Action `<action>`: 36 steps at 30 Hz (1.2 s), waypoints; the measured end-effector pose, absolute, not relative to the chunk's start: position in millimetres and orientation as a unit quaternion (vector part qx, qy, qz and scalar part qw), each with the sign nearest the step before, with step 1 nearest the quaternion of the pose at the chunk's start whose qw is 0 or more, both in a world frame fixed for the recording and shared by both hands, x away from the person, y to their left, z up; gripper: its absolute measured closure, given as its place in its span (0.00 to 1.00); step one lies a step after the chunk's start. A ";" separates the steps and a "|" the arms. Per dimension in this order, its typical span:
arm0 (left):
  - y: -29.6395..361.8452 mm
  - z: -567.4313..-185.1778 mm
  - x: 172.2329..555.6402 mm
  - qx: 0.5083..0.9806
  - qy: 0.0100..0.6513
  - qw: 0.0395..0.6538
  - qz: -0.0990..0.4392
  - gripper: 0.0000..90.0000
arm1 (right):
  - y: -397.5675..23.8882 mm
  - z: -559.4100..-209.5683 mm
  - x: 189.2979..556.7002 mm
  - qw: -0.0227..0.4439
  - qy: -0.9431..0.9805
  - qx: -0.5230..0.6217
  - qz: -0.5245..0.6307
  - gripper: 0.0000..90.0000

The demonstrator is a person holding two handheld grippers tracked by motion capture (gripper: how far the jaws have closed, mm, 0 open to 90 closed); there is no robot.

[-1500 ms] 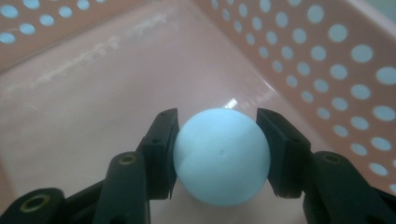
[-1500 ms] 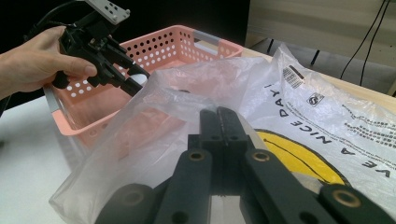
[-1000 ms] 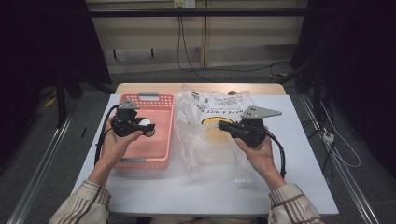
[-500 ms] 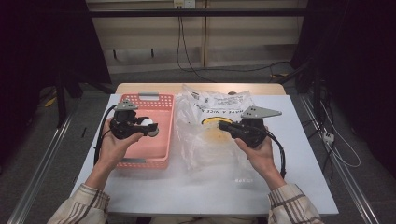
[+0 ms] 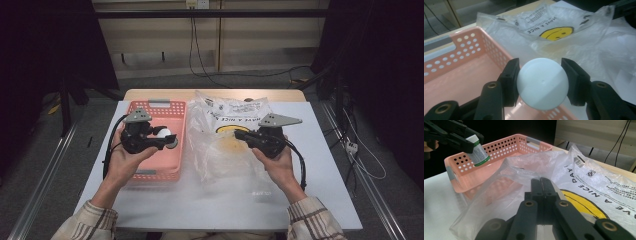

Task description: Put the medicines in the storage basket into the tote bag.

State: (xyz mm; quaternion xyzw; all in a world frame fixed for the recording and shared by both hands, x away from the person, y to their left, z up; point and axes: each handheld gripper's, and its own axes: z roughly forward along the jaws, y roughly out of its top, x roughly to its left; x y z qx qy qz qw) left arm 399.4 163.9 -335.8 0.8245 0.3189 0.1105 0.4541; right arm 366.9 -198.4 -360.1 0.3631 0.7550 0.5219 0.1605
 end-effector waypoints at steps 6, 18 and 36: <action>152.1 -327.9 386.8 0.827 0.297 0.465 0.105 0.57 | -197.4 -360.9 367.1 0.157 0.758 0.360 0.521 1.00; 124.9 -322.2 368.7 0.835 0.257 0.479 0.082 0.57 | -197.0 -360.0 366.4 0.157 0.757 0.360 0.523 1.00; 42.8 -335.6 357.9 0.860 0.190 0.470 0.050 0.57 | -195.0 -360.3 365.4 0.146 0.761 0.355 0.522 1.00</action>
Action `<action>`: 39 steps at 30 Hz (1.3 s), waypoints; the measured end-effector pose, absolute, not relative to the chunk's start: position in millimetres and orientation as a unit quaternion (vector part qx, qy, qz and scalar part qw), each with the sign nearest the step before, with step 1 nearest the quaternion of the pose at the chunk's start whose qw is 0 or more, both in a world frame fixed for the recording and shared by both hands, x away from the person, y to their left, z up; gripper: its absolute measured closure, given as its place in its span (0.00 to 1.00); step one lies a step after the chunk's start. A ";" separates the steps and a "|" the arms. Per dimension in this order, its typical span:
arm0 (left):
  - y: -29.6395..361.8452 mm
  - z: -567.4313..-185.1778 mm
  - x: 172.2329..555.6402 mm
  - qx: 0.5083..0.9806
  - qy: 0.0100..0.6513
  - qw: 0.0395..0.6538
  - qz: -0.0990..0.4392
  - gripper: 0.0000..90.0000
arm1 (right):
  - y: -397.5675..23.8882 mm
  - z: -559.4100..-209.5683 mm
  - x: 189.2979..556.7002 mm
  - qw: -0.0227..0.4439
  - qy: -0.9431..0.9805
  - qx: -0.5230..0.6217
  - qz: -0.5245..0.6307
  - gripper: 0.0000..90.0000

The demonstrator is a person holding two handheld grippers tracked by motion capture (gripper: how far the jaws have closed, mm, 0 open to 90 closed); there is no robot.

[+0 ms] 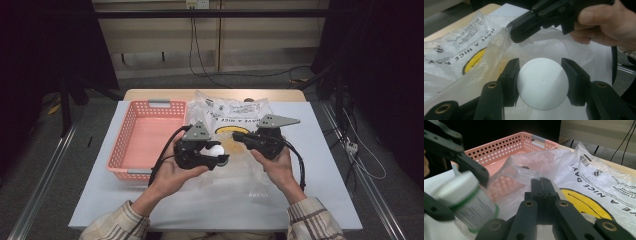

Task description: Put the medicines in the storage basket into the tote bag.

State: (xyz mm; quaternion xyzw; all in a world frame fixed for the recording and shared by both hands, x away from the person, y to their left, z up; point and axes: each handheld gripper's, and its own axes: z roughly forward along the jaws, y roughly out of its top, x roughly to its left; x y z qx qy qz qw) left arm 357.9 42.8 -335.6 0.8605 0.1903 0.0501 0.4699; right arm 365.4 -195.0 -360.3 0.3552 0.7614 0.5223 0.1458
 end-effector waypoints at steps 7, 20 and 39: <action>21.8 -371.7 370.5 0.878 0.207 0.430 0.032 0.57 | -195.1 -361.3 365.2 0.144 0.762 0.356 0.522 1.00; 6.1 -406.6 391.2 0.872 0.255 0.415 0.052 0.57 | -195.4 -373.3 360.4 0.130 0.771 0.364 0.506 1.00; -0.8 -436.7 402.7 0.867 0.294 0.392 0.092 0.57 | -196.8 -388.8 355.0 0.119 0.785 0.366 0.485 1.00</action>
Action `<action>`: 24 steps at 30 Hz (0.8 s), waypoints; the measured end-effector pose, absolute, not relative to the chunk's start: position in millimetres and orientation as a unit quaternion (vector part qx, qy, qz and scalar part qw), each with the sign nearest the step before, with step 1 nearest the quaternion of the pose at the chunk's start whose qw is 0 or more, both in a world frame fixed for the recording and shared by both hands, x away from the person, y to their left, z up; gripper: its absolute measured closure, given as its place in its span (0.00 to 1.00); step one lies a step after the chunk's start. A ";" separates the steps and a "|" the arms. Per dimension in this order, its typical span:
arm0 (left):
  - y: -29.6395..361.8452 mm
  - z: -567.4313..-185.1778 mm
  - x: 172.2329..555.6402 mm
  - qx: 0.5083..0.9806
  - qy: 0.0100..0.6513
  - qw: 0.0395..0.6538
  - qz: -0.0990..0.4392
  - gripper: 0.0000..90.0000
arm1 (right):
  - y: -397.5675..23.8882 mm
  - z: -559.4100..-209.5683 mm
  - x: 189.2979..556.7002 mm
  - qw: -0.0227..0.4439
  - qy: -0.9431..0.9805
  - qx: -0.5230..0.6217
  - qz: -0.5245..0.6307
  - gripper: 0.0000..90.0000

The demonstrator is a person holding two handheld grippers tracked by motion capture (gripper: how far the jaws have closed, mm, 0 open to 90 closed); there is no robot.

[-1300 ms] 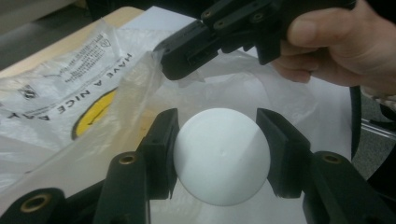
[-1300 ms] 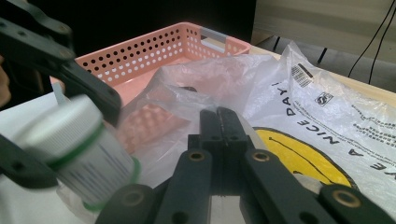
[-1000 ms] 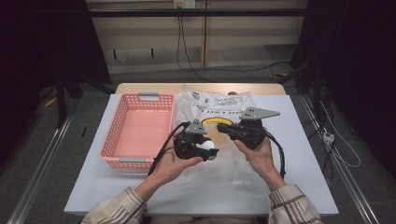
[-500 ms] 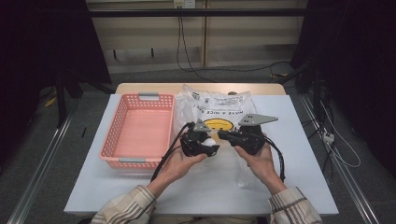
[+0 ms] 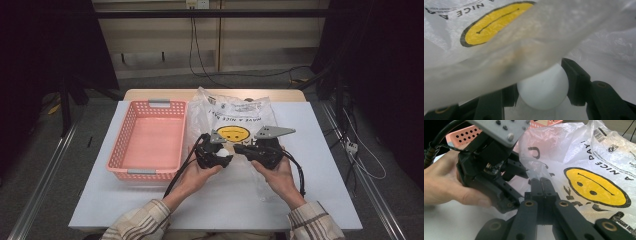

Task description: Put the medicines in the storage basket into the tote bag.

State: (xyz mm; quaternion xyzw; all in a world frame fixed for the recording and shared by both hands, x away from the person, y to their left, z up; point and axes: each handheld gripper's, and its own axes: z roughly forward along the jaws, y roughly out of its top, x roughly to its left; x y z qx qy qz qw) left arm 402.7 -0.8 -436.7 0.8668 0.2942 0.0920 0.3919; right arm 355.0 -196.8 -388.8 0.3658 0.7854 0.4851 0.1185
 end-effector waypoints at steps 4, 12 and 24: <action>-1.3 -439.5 408.6 0.862 0.302 0.396 0.097 0.57 | -195.9 -389.8 355.6 0.117 0.787 0.365 0.484 1.00; -3.1 -445.8 415.9 0.848 0.315 0.410 0.113 0.56 | -195.7 -392.8 356.5 0.114 0.789 0.367 0.480 1.00; 0.1 -439.0 407.4 0.865 0.302 0.393 0.082 0.34 | -197.3 -393.7 357.7 0.115 0.788 0.368 0.480 1.00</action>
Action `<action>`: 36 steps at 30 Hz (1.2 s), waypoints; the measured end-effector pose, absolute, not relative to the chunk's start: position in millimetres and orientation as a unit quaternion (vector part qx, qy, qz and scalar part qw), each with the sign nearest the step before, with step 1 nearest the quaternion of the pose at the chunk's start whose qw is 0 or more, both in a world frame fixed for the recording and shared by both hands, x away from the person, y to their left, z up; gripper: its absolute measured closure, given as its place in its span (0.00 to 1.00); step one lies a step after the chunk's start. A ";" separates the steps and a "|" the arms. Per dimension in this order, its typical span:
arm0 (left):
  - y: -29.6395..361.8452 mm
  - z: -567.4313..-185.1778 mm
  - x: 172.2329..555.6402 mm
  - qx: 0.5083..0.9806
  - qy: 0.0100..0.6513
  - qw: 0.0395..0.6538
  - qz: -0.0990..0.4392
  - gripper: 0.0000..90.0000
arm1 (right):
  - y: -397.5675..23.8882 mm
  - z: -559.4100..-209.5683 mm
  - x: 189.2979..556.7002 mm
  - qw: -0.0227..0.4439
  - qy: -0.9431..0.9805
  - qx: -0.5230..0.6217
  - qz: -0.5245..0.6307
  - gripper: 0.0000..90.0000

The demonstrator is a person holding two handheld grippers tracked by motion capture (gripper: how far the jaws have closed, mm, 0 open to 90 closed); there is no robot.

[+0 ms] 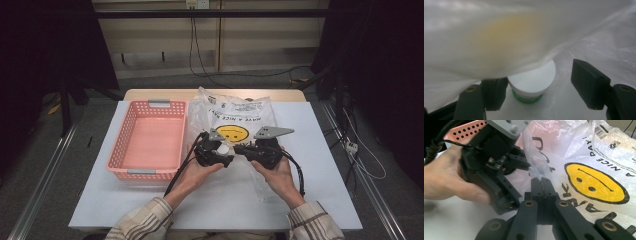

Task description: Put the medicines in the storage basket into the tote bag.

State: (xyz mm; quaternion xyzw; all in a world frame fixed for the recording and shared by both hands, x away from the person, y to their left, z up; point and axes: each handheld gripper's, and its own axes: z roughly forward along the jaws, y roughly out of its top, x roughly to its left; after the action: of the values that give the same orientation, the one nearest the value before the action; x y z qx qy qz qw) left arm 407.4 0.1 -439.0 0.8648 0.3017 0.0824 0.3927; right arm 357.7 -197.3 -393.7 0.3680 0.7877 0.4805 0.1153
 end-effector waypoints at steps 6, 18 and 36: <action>9.0 -423.9 397.1 0.864 0.291 0.402 0.078 0.26 | -200.0 -393.1 358.4 0.119 0.786 0.371 0.480 1.00; 36.0 -396.8 365.6 0.863 0.243 0.436 0.077 0.24 | -200.7 -394.8 360.1 0.120 0.786 0.375 0.477 1.00; 106.3 -395.1 323.7 0.854 0.256 0.438 0.116 0.24 | -201.2 -400.1 356.2 0.119 0.791 0.382 0.462 0.90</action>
State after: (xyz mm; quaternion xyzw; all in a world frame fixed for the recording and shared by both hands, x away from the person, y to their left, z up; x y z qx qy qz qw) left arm 323.7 106.3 -395.1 0.8539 0.2564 0.1157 0.4379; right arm 356.2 -201.2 -400.1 0.3824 0.7913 0.4621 0.1186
